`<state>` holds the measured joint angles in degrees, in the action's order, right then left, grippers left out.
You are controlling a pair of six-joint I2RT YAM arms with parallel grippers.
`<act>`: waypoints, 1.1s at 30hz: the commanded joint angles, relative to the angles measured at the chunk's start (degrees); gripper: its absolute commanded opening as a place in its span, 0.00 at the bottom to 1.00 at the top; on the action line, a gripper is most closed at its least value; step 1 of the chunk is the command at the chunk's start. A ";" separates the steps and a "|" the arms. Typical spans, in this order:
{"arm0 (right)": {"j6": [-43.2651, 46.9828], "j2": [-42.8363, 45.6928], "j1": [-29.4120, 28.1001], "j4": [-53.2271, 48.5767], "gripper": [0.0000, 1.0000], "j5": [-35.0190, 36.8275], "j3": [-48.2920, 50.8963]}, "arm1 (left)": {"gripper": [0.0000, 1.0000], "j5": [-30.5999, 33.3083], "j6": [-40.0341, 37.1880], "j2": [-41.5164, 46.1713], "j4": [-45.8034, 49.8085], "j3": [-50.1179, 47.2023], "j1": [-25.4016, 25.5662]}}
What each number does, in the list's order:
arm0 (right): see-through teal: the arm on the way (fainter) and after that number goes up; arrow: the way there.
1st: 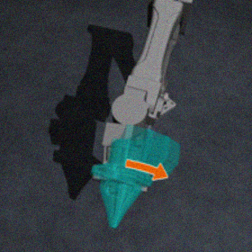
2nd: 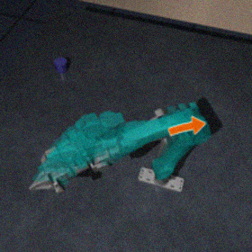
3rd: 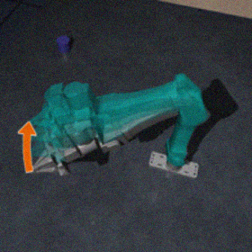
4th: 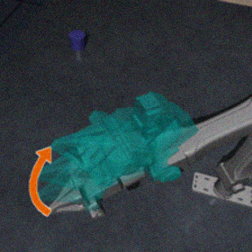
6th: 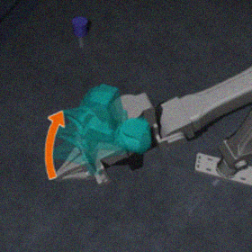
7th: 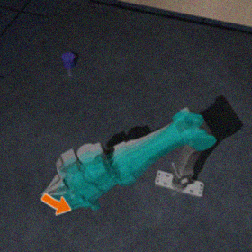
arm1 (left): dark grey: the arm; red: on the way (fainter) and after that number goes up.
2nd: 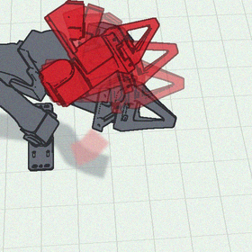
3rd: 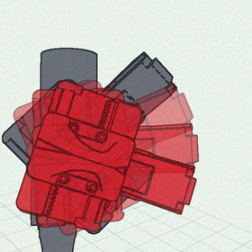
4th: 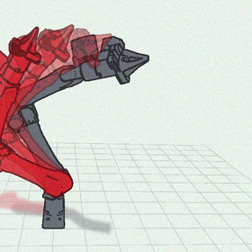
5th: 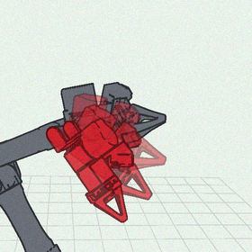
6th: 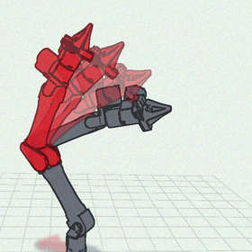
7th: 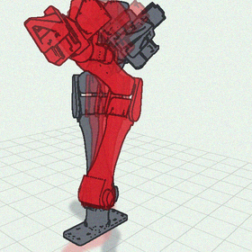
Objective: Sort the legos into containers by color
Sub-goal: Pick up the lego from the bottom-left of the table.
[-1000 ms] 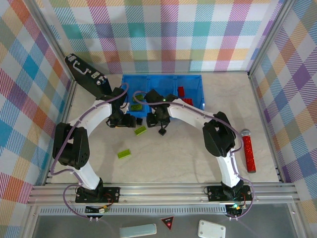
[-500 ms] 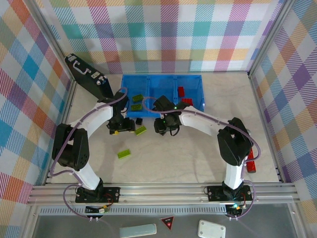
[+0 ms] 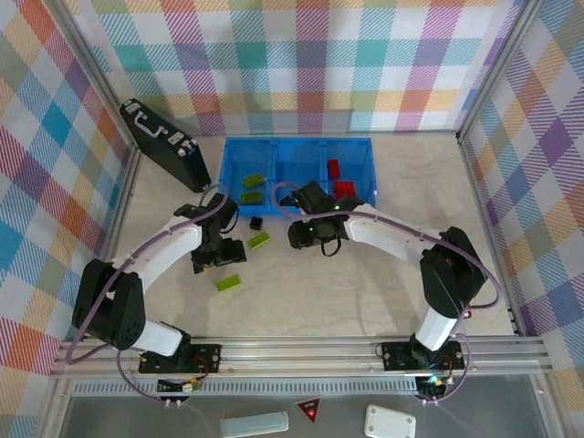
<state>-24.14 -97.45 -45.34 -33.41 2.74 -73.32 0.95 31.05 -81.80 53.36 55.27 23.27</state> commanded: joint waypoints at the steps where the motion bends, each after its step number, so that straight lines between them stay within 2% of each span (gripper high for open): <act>1: 0.20 2.53 0.34 1.92 0.48 -0.61 2.59 | 0.89 -0.19 4.27 2.16 -1.43 -2.90 1.20; 14: -2.40 7.49 0.34 3.66 0.48 -0.04 9.42 | 1.00 -2.18 7.06 0.30 -5.67 -7.70 4.32; 26: -2.30 9.25 0.34 3.01 0.48 0.70 10.38 | 0.95 -1.84 7.56 -2.28 -9.52 -10.87 4.42; 33: -2.65 9.37 0.34 3.13 0.48 0.76 10.65 | 0.86 -2.05 7.84 -3.65 -11.24 -11.58 4.37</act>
<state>-26.13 -89.52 -45.34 -30.85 2.98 -63.37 -0.82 38.17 -84.95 42.65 44.88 27.24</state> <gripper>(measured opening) 0.481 0.869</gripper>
